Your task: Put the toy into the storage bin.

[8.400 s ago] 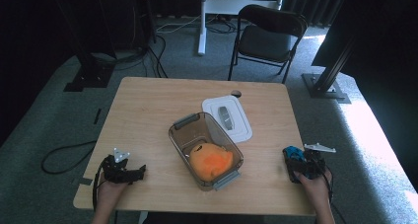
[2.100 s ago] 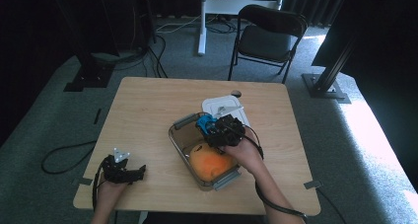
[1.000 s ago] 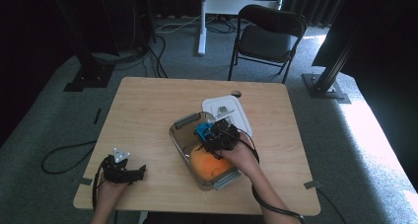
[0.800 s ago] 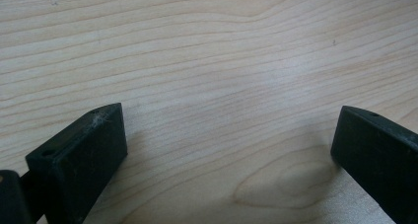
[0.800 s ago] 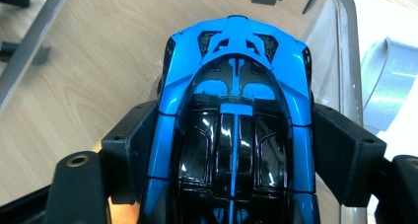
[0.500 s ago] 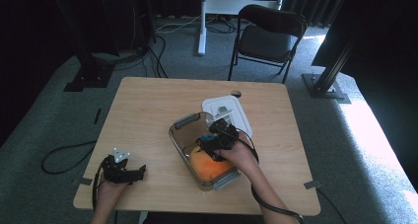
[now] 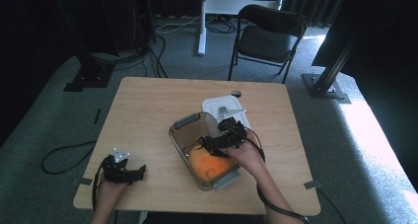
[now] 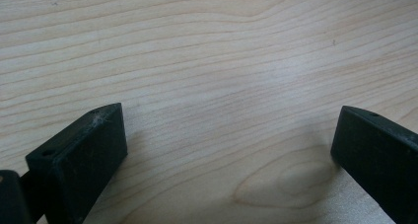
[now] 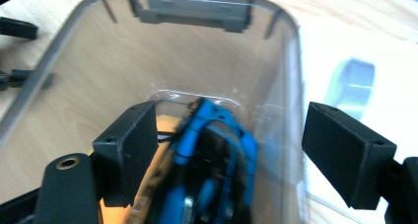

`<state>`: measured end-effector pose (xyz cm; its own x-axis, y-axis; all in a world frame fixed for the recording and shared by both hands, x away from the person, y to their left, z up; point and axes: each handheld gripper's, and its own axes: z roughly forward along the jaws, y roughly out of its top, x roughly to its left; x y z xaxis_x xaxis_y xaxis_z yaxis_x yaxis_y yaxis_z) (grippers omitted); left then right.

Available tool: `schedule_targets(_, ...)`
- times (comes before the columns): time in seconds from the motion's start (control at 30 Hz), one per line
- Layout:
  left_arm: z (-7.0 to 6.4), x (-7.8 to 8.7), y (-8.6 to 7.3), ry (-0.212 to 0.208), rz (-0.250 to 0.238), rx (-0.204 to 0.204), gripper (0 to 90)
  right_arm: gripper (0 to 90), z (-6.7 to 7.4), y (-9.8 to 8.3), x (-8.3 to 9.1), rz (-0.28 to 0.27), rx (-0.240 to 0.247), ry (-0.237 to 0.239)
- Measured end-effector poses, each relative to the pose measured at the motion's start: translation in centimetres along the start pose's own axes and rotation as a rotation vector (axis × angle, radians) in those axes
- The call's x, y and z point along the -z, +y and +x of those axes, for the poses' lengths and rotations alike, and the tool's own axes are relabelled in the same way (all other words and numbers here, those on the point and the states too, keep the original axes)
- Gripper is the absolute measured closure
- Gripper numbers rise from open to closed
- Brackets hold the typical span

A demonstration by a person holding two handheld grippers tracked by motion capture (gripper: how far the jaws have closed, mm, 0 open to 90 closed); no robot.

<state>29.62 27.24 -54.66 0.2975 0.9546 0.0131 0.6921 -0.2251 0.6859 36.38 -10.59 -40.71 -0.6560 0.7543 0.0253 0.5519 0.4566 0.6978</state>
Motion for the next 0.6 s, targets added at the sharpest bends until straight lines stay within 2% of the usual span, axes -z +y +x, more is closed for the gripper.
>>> schedule_targets(0.23, 0.0, 0.0, 0.0, 0.0, 0.0, 0.0, 0.9, 18.9, -1.2, -0.4, 0.9, -0.039, -0.027, -0.018)
schedule_targets(0.3, 0.0, 0.0, 0.0, 0.0, 0.0, 0.0, 0.9, 18.3, -1.6, -0.6, 1.2, -0.046, -0.04, -0.007)
schedule_targets(0.4, 0.0, 0.0, 0.0, 0.0, 0.0, -0.001, 0.9, 17.2, -1.9, -0.7, 1.4, -0.048, -0.045, -0.005)
schedule_targets(0.47, 0.0, 0.0, 0.0, 0.0, 0.0, 0.0, 0.9, 13.3, -2.4, -1.1, 1.6, -0.048, -0.054, -0.009)
schedule_targets(0.6, 0.0, 0.0, 0.0, 0.0, 0.001, -0.001, 0.9, 14.3, -3.0, -1.6, 1.8, -0.046, -0.062, -0.027)
